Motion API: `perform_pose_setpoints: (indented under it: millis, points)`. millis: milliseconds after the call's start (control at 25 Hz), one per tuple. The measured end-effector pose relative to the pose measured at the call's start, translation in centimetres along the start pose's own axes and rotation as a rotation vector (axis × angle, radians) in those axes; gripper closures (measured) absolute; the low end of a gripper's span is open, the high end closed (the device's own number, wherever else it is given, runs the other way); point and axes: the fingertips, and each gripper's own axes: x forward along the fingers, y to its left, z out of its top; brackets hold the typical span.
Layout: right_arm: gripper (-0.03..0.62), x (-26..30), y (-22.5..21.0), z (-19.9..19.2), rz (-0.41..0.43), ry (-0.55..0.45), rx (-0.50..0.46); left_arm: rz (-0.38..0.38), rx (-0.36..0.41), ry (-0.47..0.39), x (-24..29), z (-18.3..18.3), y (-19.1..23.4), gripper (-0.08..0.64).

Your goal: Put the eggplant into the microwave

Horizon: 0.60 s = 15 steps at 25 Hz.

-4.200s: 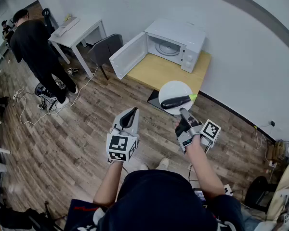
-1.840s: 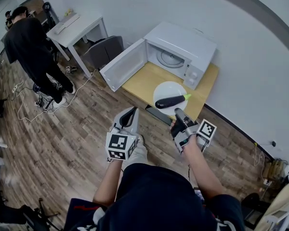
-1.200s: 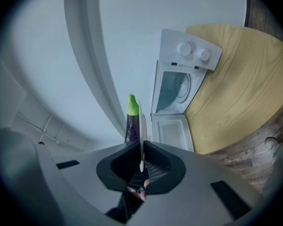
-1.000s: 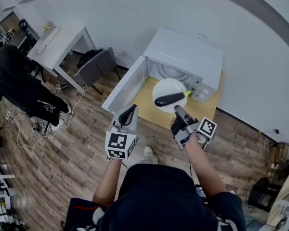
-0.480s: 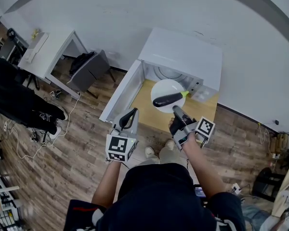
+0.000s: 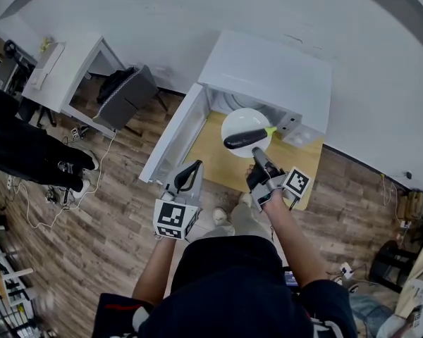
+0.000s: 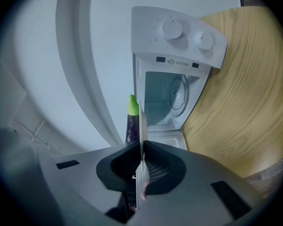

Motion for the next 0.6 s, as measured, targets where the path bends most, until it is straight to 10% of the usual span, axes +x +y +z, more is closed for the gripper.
perform_pose_setpoints:
  millis: [600]
  points:
    - [0.568,2.9,-6.4,2.1,-0.031,-0.036,0.008,0.007,0.016,0.116,1.5,-4.2,1.1,0.543]
